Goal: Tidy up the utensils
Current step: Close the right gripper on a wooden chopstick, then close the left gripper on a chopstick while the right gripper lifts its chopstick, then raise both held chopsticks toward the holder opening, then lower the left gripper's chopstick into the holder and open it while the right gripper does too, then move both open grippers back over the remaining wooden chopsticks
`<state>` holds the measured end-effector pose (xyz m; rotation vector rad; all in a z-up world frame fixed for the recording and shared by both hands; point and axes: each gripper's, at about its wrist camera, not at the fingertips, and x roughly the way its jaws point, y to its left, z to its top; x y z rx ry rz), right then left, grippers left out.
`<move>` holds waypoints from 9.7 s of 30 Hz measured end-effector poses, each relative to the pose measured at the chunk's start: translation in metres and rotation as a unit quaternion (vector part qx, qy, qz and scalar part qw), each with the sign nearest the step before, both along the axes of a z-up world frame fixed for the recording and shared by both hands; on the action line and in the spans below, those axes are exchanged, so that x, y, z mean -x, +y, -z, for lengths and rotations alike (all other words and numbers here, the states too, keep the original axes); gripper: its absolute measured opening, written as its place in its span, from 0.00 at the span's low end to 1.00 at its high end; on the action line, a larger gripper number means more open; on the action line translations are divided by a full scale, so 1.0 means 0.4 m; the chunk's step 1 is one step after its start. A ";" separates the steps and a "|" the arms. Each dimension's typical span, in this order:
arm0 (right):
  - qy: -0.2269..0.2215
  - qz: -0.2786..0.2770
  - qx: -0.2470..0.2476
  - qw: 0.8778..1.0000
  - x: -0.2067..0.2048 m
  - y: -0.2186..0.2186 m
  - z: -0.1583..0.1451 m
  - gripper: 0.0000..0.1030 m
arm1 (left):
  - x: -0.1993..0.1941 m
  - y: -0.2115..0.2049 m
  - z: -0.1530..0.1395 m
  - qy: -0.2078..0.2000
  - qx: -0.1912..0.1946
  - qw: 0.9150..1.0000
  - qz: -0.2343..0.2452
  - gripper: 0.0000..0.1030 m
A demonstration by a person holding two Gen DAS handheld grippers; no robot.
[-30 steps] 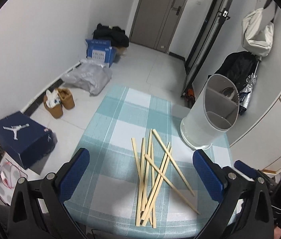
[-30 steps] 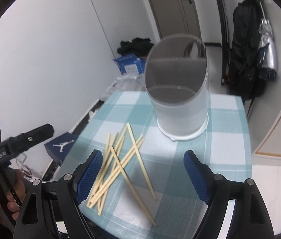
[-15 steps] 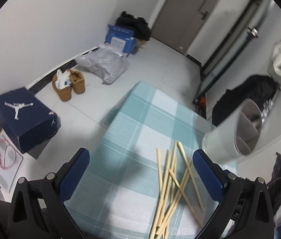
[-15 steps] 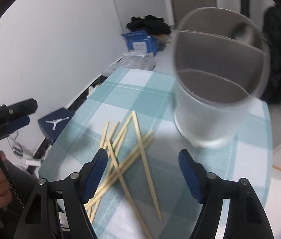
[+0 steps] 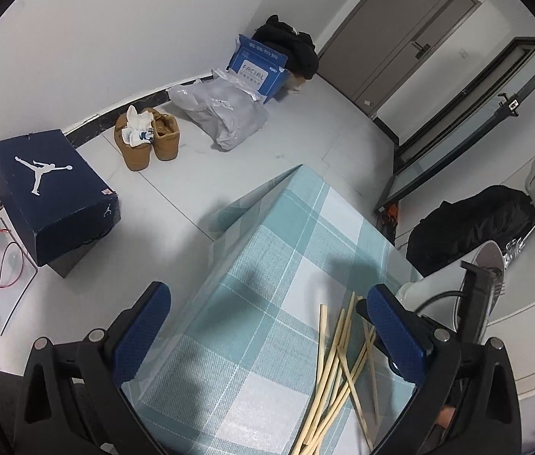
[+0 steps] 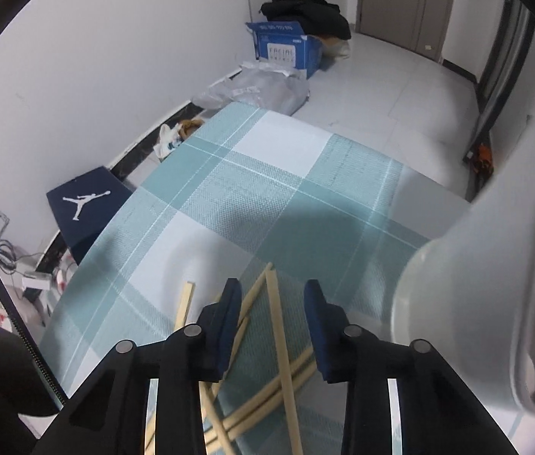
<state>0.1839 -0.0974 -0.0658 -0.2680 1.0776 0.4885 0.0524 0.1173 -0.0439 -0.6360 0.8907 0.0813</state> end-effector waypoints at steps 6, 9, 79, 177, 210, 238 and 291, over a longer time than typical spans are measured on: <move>0.022 0.011 0.008 1.000 -0.021 0.014 0.026 0.17 | -0.006 0.018 0.008 0.004 0.011 1.000 -0.002 0.99; 0.025 0.015 0.010 1.000 -0.026 0.017 0.030 0.07 | -0.007 0.019 0.008 0.008 0.014 1.000 -0.003 0.99; -0.122 0.084 -0.265 0.953 0.168 -0.454 -0.284 0.06 | -0.164 -0.283 0.133 0.169 -0.202 0.959 0.105 0.31; -0.348 0.147 -0.293 0.878 0.089 -0.500 -0.623 0.06 | -0.164 -0.355 -0.437 -0.257 -0.034 0.963 0.071 0.03; -0.276 0.080 -0.298 0.910 -0.074 -0.481 -0.446 0.06 | -0.262 -0.479 -0.323 -0.249 -0.153 0.928 0.232 0.03; -0.205 0.093 -0.300 0.927 0.036 -0.491 -0.393 0.34 | -0.185 -0.376 -0.305 -0.158 -0.099 0.964 0.191 0.46; -0.005 0.191 -0.177 0.965 0.327 -0.363 -0.082 0.83 | 0.098 -0.245 -0.031 -0.048 -0.127 0.979 0.149 0.99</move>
